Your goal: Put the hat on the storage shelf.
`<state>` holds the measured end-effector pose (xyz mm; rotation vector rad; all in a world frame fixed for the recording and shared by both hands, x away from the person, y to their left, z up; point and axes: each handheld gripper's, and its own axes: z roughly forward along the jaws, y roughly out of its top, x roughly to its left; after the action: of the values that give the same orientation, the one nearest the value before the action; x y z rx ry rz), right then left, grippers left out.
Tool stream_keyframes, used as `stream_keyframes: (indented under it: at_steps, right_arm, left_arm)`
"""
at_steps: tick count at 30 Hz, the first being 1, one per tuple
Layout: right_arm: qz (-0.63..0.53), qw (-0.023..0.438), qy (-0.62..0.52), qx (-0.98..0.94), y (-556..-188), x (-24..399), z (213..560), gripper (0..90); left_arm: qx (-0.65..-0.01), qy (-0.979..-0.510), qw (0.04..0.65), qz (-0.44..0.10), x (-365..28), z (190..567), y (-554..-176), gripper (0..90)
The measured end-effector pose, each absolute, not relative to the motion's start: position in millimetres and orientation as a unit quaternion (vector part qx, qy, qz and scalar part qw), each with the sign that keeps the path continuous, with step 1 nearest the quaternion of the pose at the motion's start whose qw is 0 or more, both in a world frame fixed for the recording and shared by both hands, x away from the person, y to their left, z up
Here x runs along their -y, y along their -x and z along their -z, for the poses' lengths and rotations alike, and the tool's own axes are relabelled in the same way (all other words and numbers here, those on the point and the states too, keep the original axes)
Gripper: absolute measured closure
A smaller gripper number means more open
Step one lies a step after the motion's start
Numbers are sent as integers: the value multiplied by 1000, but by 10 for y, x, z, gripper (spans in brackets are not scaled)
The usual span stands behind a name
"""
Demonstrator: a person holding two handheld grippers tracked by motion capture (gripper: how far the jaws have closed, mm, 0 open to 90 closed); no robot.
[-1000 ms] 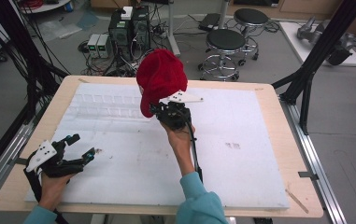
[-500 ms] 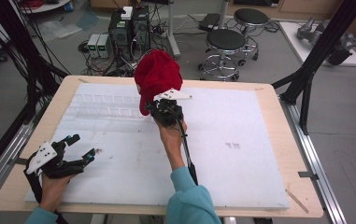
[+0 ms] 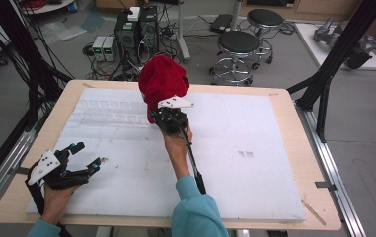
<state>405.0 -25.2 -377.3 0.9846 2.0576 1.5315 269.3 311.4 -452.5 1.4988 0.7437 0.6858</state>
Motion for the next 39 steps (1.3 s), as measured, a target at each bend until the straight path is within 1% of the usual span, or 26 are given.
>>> stream_keyframes:
  at_steps: [9,18,23,24,27,28,29,30,32,37,39]
  right_arm:
    - [-543,179,-354,-741,-4052,260,3897,849]
    - [-528,176,-355,-751,-4025,248,3904,843]
    - [-518,182,-359,-755,-4011,254,3899,812]
    - [-519,179,-359,-755,-4010,260,3897,798]
    - [-520,176,-357,-756,-4008,267,3898,794]
    - [-521,175,-356,-756,-4010,270,3898,780]
    - [-521,175,-356,-756,-4008,271,3897,744]
    - [-523,175,-356,-754,-4003,267,3894,672]
    - [-526,177,-354,-753,-3991,255,3885,630]
    - [-530,169,-338,-759,-3929,240,3829,409]
    - [-525,173,-334,-763,-3899,243,3802,342]
  left_arm:
    - [-323,-649,620,-299,-3116,4527,-2685,147]
    - [-325,-644,624,-301,-3124,4531,-2679,148]
    - [-322,-645,623,-305,-3120,4531,-2675,149]
    - [-322,-645,623,-304,-3121,4531,-2675,149]
    - [-331,-639,626,-300,-3138,4532,-2682,148]
    - [-332,-636,629,-299,-3140,4533,-2683,149]
    - [-331,-637,628,-299,-3143,4533,-2682,149]
    - [-330,-638,628,-299,-3140,4534,-2680,149]
    - [-327,-640,627,-300,-3136,4532,-2677,148]
    - [-326,-637,632,-297,-3151,4534,-2679,151]
    - [-329,-634,634,-295,-3160,4535,-2680,151]
